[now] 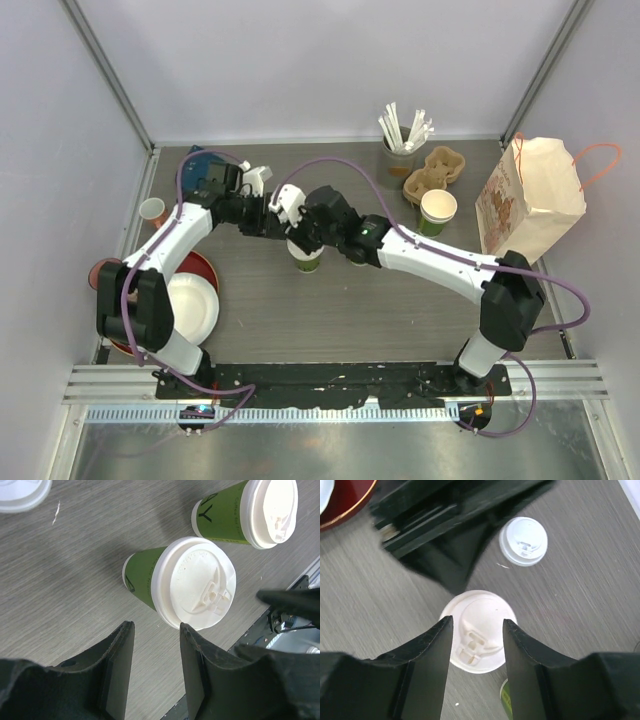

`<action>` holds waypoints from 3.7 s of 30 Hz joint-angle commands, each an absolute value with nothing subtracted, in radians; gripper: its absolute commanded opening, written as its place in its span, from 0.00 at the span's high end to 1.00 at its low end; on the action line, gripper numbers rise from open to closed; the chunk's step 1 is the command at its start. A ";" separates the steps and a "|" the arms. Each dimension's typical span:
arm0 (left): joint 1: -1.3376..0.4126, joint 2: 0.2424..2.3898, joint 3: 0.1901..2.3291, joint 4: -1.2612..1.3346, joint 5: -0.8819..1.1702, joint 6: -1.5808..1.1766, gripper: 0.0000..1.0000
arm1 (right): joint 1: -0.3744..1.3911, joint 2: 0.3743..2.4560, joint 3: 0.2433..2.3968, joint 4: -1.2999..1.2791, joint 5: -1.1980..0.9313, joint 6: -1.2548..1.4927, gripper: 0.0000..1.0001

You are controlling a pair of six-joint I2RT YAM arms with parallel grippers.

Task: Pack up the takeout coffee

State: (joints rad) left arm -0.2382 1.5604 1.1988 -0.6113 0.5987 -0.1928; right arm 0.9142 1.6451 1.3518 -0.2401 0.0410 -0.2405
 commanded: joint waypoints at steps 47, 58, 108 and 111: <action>-0.236 1.536 1.264 -0.635 0.640 -0.173 0.54 | 0.920 1.684 1.312 -0.304 -0.008 -0.459 0.60; -0.236 1.543 1.262 -0.634 0.641 -0.169 0.54 | 0.920 1.720 1.242 -0.284 -0.005 -0.449 0.66; -0.235 1.537 1.289 -0.661 0.650 -0.149 0.53 | 0.923 1.802 1.417 -0.463 0.058 -0.569 0.74; -0.235 1.537 1.292 -0.660 0.650 -0.144 0.53 | 0.936 1.792 1.340 -0.428 0.064 -0.548 0.71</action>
State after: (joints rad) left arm -0.2379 1.5471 1.2438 -0.6495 0.6231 -0.1669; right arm 0.9218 1.7725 1.4147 -0.4332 0.0387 -0.5713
